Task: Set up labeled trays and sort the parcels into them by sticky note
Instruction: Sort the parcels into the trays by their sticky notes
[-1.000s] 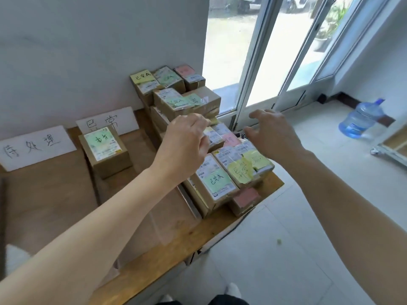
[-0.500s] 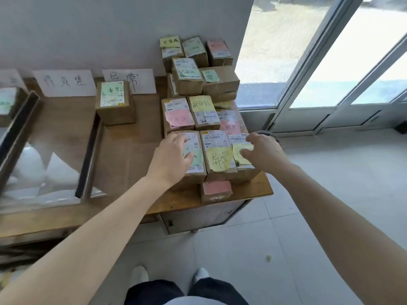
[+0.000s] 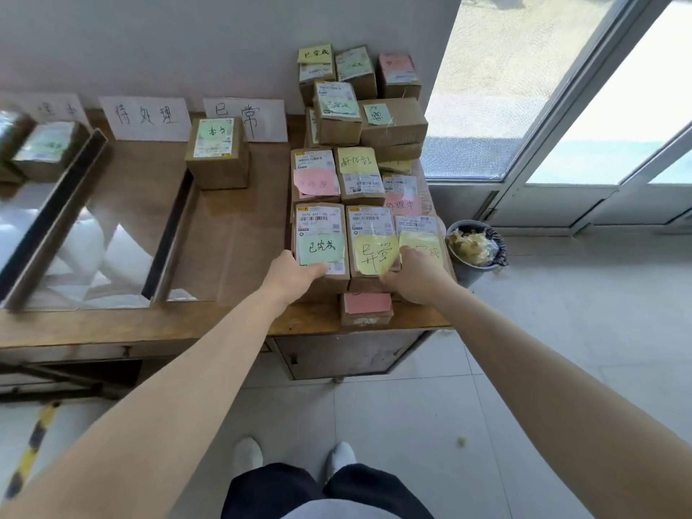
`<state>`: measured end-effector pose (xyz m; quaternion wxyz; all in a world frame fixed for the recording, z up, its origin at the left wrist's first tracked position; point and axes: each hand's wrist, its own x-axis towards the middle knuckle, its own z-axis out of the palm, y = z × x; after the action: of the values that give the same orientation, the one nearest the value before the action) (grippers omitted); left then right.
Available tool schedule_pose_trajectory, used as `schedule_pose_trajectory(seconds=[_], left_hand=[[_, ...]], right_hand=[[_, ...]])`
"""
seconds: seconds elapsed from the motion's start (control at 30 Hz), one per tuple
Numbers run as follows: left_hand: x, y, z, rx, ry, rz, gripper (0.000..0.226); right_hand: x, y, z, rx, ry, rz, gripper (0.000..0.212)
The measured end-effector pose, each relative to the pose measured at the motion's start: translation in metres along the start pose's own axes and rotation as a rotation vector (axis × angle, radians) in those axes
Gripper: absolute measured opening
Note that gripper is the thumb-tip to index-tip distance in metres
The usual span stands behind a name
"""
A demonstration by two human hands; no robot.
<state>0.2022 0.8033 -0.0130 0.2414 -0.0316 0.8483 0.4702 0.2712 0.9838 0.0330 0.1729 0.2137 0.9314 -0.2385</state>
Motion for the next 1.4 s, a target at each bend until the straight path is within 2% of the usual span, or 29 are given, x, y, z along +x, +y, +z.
schedule_pose_trajectory(seconds=[0.23, 0.33, 0.5, 0.7, 0.77, 0.83, 1.0, 1.07, 1.17, 1.4], left_hand=[[0.005, -0.001, -0.002, -0.133, -0.045, -0.060, 0.046], [0.004, -0.006, -0.003, -0.184, -0.057, -0.080, 0.052], [-0.002, -0.013, -0.008, -0.277, -0.094, -0.071, 0.059], [-0.019, -0.006, -0.027, -0.260, -0.092, 0.005, 0.068], [-0.024, -0.002, -0.035, -0.268, -0.099, 0.036, 0.068], [-0.030, 0.004, -0.042, -0.287, -0.109, 0.064, 0.068], [-0.042, 0.015, -0.066, -0.316, -0.068, 0.130, 0.068], [-0.043, 0.018, -0.078, -0.328, -0.039, 0.162, 0.071], [-0.046, 0.022, -0.098, -0.323, 0.006, 0.210, 0.081], [-0.058, 0.016, -0.149, -0.380, 0.041, 0.272, 0.085]], right_hand=[[0.009, -0.005, 0.004, 0.319, -0.027, 0.127, 0.029], [0.012, -0.004, 0.006, 0.379, -0.054, 0.170, 0.041], [0.013, -0.002, 0.004, 0.547, -0.048, 0.232, 0.049], [0.009, -0.007, -0.011, 0.759, -0.068, 0.245, 0.075], [0.003, -0.013, -0.019, 0.856, -0.090, 0.255, 0.057], [-0.001, -0.016, -0.024, 0.902, -0.110, 0.240, 0.039], [-0.005, -0.035, -0.036, 0.949, -0.101, 0.155, 0.033], [-0.006, -0.047, -0.040, 0.955, -0.106, 0.108, 0.039], [-0.006, -0.067, -0.041, 0.953, -0.106, 0.049, 0.059], [-0.007, -0.118, -0.036, 0.950, -0.144, -0.092, 0.066]])
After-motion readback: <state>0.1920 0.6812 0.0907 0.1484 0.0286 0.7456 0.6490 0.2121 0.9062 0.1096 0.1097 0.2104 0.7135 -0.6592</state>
